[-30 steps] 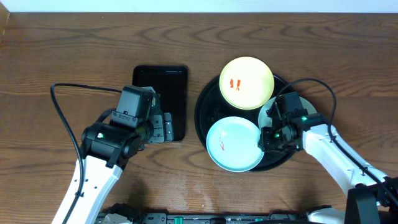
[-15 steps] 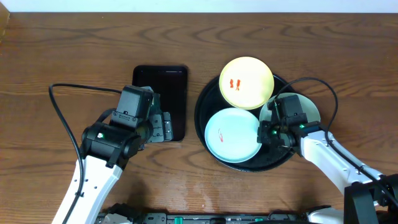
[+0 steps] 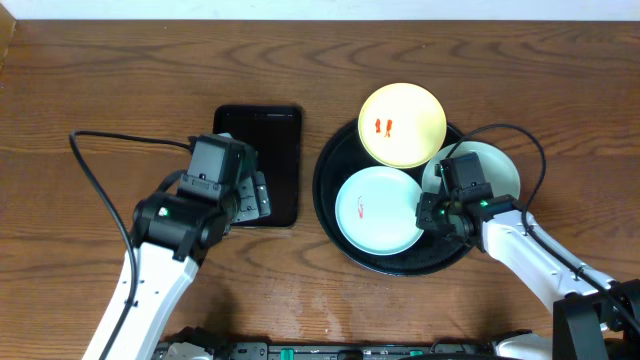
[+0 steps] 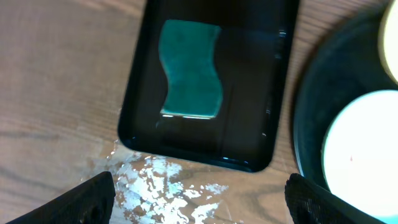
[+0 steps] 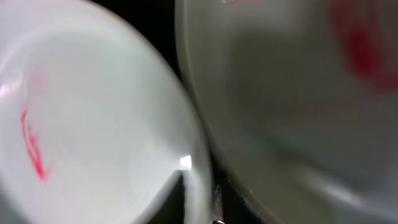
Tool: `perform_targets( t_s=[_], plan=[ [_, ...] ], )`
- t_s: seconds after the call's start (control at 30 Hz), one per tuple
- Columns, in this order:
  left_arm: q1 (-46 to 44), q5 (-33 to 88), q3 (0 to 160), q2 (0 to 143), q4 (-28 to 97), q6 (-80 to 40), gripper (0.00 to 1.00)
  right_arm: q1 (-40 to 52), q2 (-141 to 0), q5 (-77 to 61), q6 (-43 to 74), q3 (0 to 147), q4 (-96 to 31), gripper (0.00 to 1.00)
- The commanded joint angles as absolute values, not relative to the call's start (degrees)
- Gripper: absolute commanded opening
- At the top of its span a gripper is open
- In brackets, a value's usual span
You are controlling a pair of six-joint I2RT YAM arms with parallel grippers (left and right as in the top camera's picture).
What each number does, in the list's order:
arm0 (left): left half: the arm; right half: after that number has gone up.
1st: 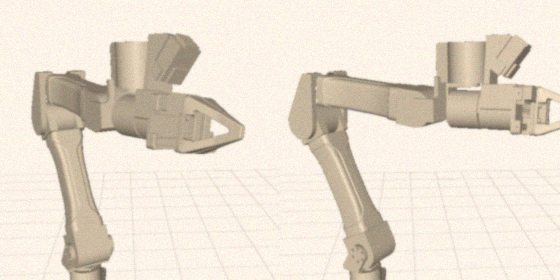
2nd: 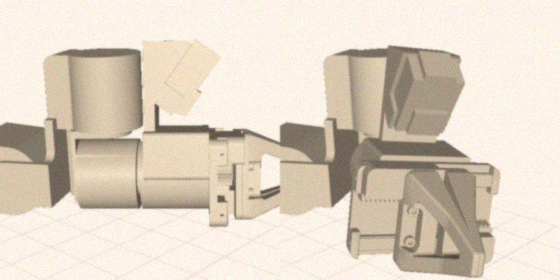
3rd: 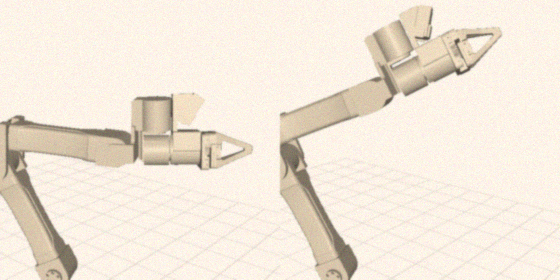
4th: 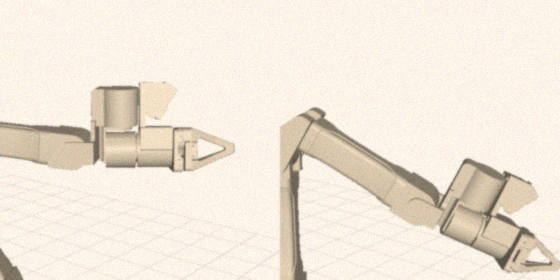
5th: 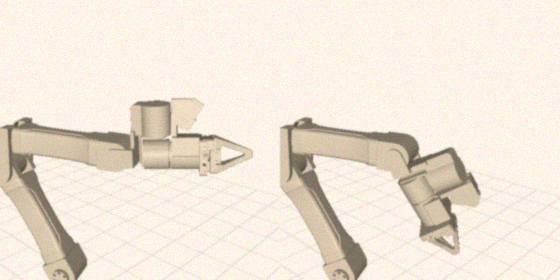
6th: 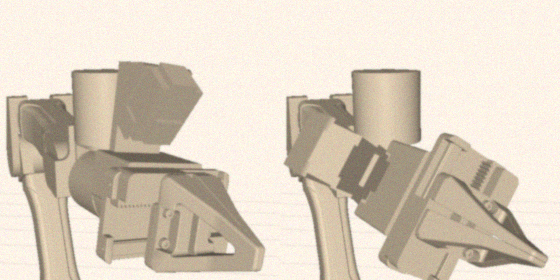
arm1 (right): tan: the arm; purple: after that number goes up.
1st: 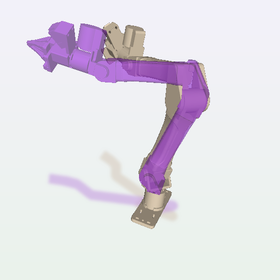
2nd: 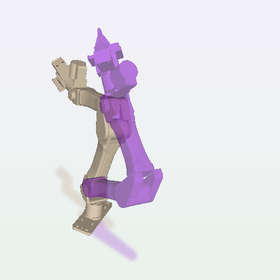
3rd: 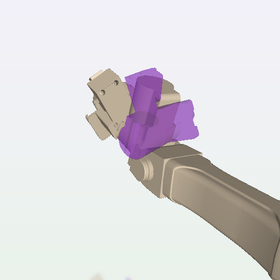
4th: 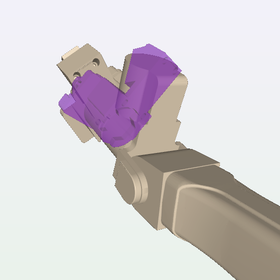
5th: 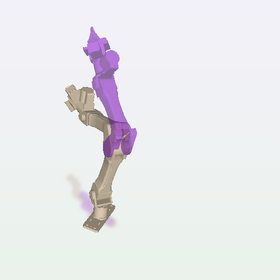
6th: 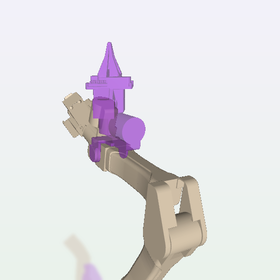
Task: Clean dirty plates on tray and stack at the side
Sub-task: 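Grasp the green sponge from the black tray with the left gripper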
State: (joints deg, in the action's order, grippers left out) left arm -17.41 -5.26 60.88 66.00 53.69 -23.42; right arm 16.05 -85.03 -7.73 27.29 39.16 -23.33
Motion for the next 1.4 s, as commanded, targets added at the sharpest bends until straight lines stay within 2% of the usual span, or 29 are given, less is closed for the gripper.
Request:
perform_targets(
  t_s=[0.0,0.1,0.27,0.4,0.57,0.6,0.7,0.83,0.87,1.0,1.03,1.07,1.1,1.13,1.17,1.37],
  plan=[
    [-14.4,-7.3,59.7,70.0,53.1,-28.2,0.88,17.1,-85.4,-7.5,27.1,39.3,-23.4,0.43],
    [-11.6,-6.4,59.7,75.0,50.2,-27.6,0.88,17.1,-85.4,-7.3,26.8,39.3,-22.9,0.42],
    [-9.3,0.6,59.7,84.4,44.4,-22.7,0.79,17.1,-85.4,-7.3,26.5,39.3,-22.5,0.39],
    [-9.3,1.1,59.7,92.0,40.4,-22.5,0.71,17.1,-85.4,-7.3,26.5,39.3,-22.5,0.39],
    [-9.3,1.1,59.7,99.7,37.3,-22.5,0.68,17.1,-85.4,-7.3,26.5,39.3,-22.5,0.38],
    [-9.3,1.1,59.7,100.9,36.8,-22.5,0.65,17.1,-85.4,-7.3,26.5,39.3,-22.5,0.39],
    [-9.3,1.1,59.7,104.0,34.5,-22.5,0.5,17.1,-85.4,-7.3,26.5,39.3,-22.5,0.39],
    [-9.3,1.1,59.7,105.2,33.3,-22.5,0.1,17.1,-85.4,-7.3,26.5,39.3,-22.5,0.4],
    [-9.3,1.1,59.8,104.9,33.6,-22.5,0.08,17.1,-85.4,-7.3,26.5,39.3,-22.5,0.4],
    [-9.3,1.1,60.9,103.0,36.8,-22.5,0.08,17.1,-85.4,-7.3,26.5,39.3,-22.5,0.4],
    [-9.3,1.1,61.4,102.2,37.9,-22.1,0.11,17.1,-85.4,-7.3,26.5,39.3,-22.5,0.41],
    [-9.3,1.1,61.7,101.4,38.6,-21.6,0.38,17.1,-85.4,-7.3,26.5,39.3,-22.5,0.4],
    [-9.3,1.1,61.9,100.5,39.0,-21.3,0.5,17.1,-85.4,-7.3,26.5,39.3,-22.5,0.41],
    [-9.3,1.1,61.9,99.5,38.9,-20.8,0.54,17.1,-85.4,-7.3,26.5,39.3,-22.5,0.41],
    [-9.3,0.9,61.9,98.6,38.7,-20.5,0.57,17.1,-85.4,-7.3,26.5,39.3,-22.5,0.41],
    [-9.3,-2.4,61.4,97.6,35.4,-19.9,0.58,17.1,-85.4,-7.3,26.5,39.3,-22.5,0.43]
  ],
)
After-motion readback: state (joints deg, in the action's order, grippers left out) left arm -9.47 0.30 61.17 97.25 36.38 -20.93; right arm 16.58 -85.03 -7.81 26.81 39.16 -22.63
